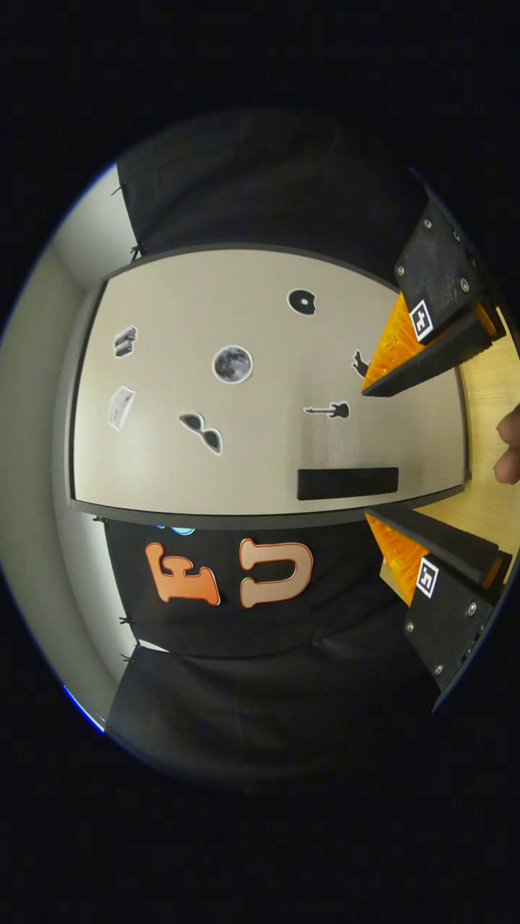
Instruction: Open the shoe cabinet door, grab the shoes and put them into the shoe cabinet, then close the shoe cabinet door.
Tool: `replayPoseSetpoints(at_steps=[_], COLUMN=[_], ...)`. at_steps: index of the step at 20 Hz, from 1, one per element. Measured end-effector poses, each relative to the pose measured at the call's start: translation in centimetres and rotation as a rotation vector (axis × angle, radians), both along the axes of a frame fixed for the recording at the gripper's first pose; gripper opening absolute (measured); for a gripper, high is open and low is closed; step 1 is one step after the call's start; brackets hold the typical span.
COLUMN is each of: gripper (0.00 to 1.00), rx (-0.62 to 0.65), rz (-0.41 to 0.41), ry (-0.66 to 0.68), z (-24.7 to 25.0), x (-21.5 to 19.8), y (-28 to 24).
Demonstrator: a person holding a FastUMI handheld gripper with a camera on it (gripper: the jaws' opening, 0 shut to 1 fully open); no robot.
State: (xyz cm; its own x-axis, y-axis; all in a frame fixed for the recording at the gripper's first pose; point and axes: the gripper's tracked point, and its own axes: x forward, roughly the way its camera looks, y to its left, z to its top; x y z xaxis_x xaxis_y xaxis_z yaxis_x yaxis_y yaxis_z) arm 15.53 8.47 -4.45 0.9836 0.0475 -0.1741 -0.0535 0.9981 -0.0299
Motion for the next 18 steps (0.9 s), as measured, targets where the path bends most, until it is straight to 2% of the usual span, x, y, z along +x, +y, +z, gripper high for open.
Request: replayPoseSetpoints(at_steps=[4,8,12,14,18], gripper=[0.93,0.93,0.93,0.93,0.93], rx=[-0.010,-0.041,0.017,0.039,0.052], rz=[0.001,0.010,0.051,0.055,0.014], ry=[-0.049,-0.059,-0.067,-0.067,-0.106], z=[2.8,4.2,4.6,5.1,6.7], x=[-4.7,-11.1,-16.3,-17.9,-19.6], y=[-3.8,-8.8,-11.3,-12.4,-15.2])
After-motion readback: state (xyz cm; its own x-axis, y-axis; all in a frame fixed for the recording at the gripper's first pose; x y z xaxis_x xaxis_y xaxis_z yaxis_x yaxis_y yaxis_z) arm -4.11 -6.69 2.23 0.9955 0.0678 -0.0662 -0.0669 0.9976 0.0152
